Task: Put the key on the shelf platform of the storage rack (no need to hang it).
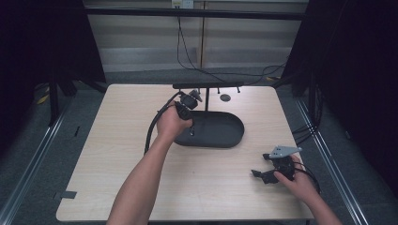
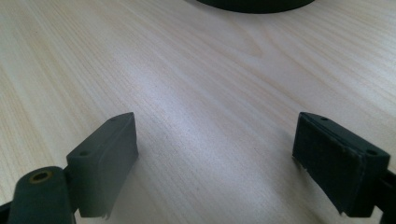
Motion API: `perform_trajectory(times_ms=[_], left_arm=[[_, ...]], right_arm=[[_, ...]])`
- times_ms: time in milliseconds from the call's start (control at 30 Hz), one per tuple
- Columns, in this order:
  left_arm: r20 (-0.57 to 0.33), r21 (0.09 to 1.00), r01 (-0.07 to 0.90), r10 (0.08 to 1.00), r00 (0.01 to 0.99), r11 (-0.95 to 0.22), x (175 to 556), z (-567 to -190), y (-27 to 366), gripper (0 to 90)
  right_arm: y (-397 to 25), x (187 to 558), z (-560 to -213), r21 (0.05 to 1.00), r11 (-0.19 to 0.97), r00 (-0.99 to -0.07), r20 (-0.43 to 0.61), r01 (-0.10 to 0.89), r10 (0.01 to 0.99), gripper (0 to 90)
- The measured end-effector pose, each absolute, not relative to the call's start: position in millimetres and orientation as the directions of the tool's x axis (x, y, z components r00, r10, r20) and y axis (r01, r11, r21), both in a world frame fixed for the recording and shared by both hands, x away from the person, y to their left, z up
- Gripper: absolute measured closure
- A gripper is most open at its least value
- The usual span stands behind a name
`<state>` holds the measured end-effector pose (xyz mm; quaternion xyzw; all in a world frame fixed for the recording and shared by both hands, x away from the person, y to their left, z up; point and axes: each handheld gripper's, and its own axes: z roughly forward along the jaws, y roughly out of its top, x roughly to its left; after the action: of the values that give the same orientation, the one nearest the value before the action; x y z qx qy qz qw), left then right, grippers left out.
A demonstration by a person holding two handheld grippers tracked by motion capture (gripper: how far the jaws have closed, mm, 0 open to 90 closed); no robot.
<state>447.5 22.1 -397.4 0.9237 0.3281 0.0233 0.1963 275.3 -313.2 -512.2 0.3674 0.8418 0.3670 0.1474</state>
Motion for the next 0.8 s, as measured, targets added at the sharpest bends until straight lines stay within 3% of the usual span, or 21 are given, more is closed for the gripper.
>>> perform_trajectory(times_ms=[800], left_arm=[[-0.083, 0.403, 0.577, 0.600, 0.796, -0.710, 447, -412, 11, 85.6]], right_arm=[[-313, 275, -512, 0.726, 0.462, -0.689, 0.022, 0.509, 0.724, 13.5]])
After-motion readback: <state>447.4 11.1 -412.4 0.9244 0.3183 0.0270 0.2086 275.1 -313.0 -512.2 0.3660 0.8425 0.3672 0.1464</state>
